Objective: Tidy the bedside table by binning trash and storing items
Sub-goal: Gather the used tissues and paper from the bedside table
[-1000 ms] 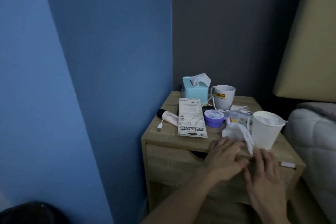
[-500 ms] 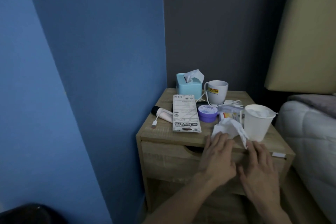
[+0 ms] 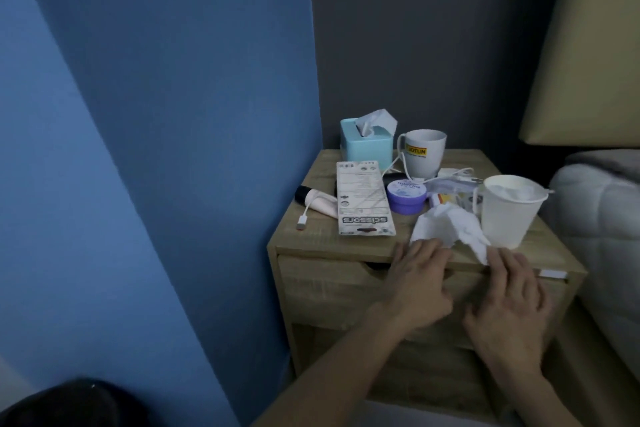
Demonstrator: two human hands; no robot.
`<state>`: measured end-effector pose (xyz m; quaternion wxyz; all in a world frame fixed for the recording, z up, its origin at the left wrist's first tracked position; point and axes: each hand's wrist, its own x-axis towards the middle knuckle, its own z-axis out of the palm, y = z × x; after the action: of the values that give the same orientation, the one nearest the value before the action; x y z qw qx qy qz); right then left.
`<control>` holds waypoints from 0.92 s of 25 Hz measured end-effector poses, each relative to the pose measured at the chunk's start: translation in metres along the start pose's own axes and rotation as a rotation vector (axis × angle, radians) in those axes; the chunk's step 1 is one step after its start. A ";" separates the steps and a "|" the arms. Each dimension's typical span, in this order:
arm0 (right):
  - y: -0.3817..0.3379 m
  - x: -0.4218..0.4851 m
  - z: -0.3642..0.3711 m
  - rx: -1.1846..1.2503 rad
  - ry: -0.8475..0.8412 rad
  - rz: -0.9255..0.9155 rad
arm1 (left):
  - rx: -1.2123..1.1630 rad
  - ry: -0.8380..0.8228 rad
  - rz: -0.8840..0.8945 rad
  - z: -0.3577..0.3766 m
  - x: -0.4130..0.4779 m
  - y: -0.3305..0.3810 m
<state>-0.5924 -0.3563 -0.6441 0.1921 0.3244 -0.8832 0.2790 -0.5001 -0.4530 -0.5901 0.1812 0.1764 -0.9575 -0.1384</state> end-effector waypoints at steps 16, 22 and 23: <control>-0.086 0.068 -0.323 0.434 -0.778 0.333 | -0.505 -0.226 -0.500 -0.289 -0.018 0.148; -0.149 0.150 -0.381 0.579 -0.749 0.258 | -0.605 -0.024 -0.668 -0.369 0.002 0.144; -0.162 0.165 -0.388 0.616 -0.752 0.221 | -0.631 0.002 -0.675 -0.380 0.010 0.145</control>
<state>-0.5393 -0.2962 -0.1998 -0.2754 0.3486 -0.7969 0.4094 -0.3998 -0.4025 -0.1986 0.1716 0.4146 -0.7574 -0.4743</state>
